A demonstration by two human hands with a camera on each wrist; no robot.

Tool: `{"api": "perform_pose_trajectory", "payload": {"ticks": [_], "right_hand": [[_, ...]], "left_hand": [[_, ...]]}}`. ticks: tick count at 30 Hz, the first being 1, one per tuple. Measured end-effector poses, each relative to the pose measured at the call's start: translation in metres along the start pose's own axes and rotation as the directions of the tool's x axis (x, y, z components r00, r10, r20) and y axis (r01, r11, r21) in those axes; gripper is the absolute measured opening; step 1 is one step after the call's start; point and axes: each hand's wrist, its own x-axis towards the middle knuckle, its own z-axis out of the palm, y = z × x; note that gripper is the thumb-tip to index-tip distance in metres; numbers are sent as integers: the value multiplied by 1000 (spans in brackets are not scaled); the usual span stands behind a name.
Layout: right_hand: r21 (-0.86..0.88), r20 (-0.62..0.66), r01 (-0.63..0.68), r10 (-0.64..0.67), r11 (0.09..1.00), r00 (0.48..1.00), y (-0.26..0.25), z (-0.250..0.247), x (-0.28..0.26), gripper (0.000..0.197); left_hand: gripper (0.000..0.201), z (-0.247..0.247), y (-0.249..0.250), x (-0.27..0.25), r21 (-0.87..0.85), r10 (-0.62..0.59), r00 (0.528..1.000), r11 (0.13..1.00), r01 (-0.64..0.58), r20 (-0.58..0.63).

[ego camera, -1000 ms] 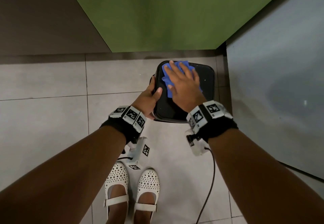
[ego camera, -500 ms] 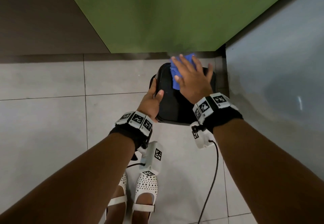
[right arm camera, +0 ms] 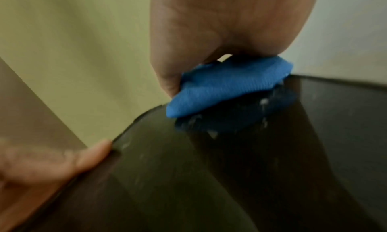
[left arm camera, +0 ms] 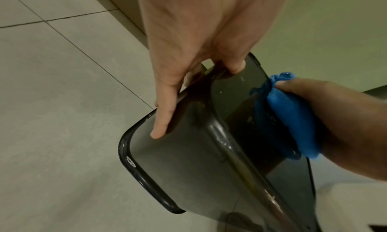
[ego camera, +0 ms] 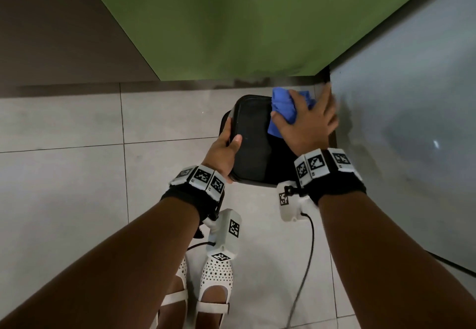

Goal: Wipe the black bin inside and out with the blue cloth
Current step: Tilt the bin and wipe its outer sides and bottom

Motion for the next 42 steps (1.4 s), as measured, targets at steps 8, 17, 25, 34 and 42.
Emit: {"api": "perform_pose_trajectory", "payload": {"ticks": [8,17,25,34,42], "right_hand": [[-12,23,462,-462,887,887,-34,16,17,56],[2,-45,146,-146,989,988,-22,18,8,59],[13,-85,217,-215,976,973,20,21,8,48],[249,-1,48,-50,967,999,20,8,16,45],[218,149,568,-602,794,784,-18,14,14,47]], "left_hand": [[52,-4,-4,4,-1,39,999,999,-39,-22],[51,3,-2,6,-49,0,999,999,-2,-45],[50,7,-2,4,-9,0,997,1000,-1,-78],[49,5,-14,-4,16,-39,999,999,39,-15],[83,-27,-6,8,424,148,961,905,-37,-232]]}}
